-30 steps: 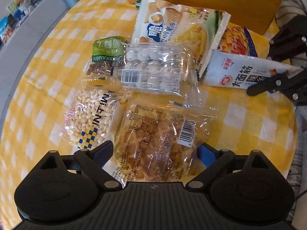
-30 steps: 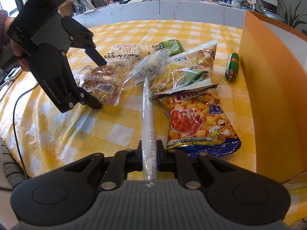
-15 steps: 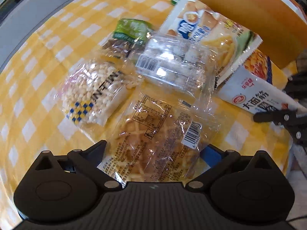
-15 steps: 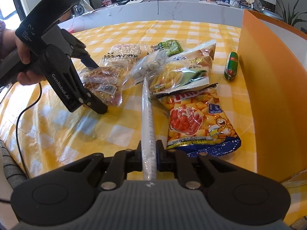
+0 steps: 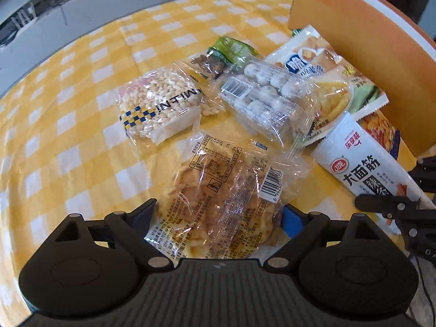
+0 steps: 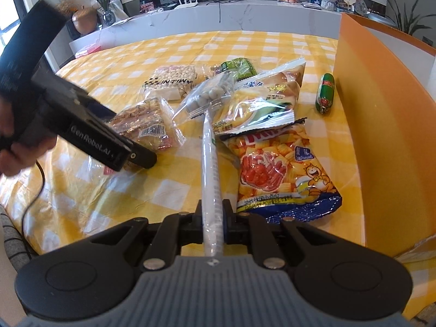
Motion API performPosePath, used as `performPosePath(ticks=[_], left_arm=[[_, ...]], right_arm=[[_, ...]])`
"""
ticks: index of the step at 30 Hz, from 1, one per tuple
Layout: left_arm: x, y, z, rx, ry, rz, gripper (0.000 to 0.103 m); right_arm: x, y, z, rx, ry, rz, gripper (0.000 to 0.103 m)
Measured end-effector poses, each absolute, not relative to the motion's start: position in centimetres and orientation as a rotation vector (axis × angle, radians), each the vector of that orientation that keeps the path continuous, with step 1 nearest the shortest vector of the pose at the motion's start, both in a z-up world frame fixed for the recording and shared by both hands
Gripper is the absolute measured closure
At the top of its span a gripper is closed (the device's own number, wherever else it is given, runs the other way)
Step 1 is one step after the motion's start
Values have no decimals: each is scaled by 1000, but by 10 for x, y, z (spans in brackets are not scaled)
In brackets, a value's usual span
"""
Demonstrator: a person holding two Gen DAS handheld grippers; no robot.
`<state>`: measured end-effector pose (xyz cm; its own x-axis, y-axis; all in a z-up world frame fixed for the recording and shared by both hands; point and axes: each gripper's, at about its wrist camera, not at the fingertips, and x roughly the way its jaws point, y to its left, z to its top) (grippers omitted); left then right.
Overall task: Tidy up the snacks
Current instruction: 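Grasp a clear bread pack with the left gripper while the right holds the strip pack, then drop the white strip pack into the orange box with the right gripper while the left carries the bread pack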
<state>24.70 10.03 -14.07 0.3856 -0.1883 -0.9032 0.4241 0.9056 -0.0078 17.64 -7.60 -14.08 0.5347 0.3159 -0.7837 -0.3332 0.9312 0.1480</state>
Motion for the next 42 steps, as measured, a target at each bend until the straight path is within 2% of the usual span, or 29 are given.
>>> performPosePath(ticks=[8, 15, 26, 36, 42], left_arm=[[215, 117, -123, 76, 1070, -363, 6], [197, 147, -107, -116, 990, -349, 8], [188, 159, -72, -225, 846, -344, 8], [173, 147, -46, -244, 777, -294, 8], [165, 135, -22, -282, 743, -266, 8]], right_arm=[[175, -74, -141, -31, 918, 381, 95], [175, -71, -140, -41, 915, 376, 95], [169, -68, -138, -45, 912, 362, 95], [155, -70, -104, -6, 842, 361, 96], [139, -102, -59, 116, 753, 372, 96]])
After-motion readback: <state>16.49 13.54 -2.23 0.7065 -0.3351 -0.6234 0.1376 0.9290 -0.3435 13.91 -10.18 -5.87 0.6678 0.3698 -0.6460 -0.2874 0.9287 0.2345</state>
